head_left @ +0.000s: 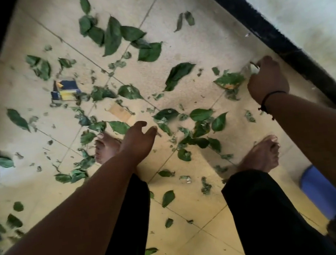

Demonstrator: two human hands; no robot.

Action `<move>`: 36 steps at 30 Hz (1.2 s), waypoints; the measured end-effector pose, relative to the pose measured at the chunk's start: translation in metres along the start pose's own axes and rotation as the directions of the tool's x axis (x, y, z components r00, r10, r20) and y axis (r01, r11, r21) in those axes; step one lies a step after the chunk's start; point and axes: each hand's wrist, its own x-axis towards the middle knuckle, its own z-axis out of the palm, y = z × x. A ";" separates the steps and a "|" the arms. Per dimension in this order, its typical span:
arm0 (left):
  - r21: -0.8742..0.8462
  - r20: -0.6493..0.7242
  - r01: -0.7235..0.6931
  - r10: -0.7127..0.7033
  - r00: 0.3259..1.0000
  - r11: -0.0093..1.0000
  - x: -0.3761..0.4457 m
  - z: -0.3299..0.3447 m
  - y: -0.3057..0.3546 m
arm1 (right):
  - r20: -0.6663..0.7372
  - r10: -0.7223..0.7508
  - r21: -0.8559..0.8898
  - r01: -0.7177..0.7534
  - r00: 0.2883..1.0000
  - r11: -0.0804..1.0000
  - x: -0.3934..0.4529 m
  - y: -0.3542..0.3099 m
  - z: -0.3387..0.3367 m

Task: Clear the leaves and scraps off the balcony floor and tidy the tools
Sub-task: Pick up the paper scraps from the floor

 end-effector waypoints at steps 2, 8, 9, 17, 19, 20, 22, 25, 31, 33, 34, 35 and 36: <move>-0.152 0.057 0.057 -0.049 0.997 0.987 0.004 -0.003 0.001 | -0.050 -0.004 0.200 0.013 0.999 0.980 -0.030 -0.019 0.004; -0.624 0.208 0.149 -0.020 0.978 0.767 0.013 -0.032 -0.003 | 0.561 -0.247 0.640 -0.225 0.790 0.735 -0.120 -0.125 0.045; -0.647 0.262 0.172 0.005 0.965 0.742 0.015 -0.039 -0.008 | 0.665 -0.308 0.630 -0.289 0.680 0.721 -0.131 -0.142 0.054; -0.741 0.240 0.317 -0.207 0.948 0.593 0.040 -0.090 -0.077 | 0.554 -0.450 0.103 0.479 0.701 0.872 -0.142 -0.235 0.118; -0.786 0.184 0.298 -0.255 0.949 0.541 0.049 -0.101 -0.097 | 0.535 -0.559 -0.116 0.711 0.633 0.694 -0.135 -0.247 0.130; -0.807 0.170 0.286 -0.261 0.950 0.517 0.053 -0.106 -0.107 | 0.546 -0.592 -0.179 0.773 0.593 0.609 -0.132 -0.251 0.138; -0.851 0.151 0.258 -0.258 0.954 0.457 0.059 -0.116 -0.120 | 0.576 -0.596 -0.280 0.819 0.560 0.501 -0.126 -0.259 0.149; -0.892 0.208 0.275 -0.214 0.954 0.358 0.060 -0.134 -0.128 | 0.574 -0.587 -0.387 0.821 0.570 0.419 -0.123 -0.267 0.157; -0.938 0.302 0.316 -0.112 0.947 0.142 0.066 -0.148 -0.134 | 0.509 -0.587 -0.444 0.777 0.629 0.447 -0.117 -0.258 0.159; -0.938 0.311 0.324 -0.113 0.944 0.126 0.067 -0.150 -0.134 | 0.524 -0.480 -0.338 0.689 0.703 0.640 -0.116 -0.260 0.151; -0.936 0.322 0.334 -0.107 0.941 0.114 0.068 -0.150 -0.135 | 0.567 -0.399 -0.206 0.593 0.721 0.778 -0.116 -0.263 0.144; -0.935 0.333 0.341 -0.091 0.939 0.094 0.069 -0.150 -0.137 | 0.633 -0.322 -0.046 0.449 0.704 0.892 -0.118 -0.268 0.137; -0.934 0.345 0.349 -0.061 0.936 0.070 0.071 -0.149 -0.139 | 0.710 -0.273 0.091 0.300 0.649 0.950 -0.123 -0.274 0.128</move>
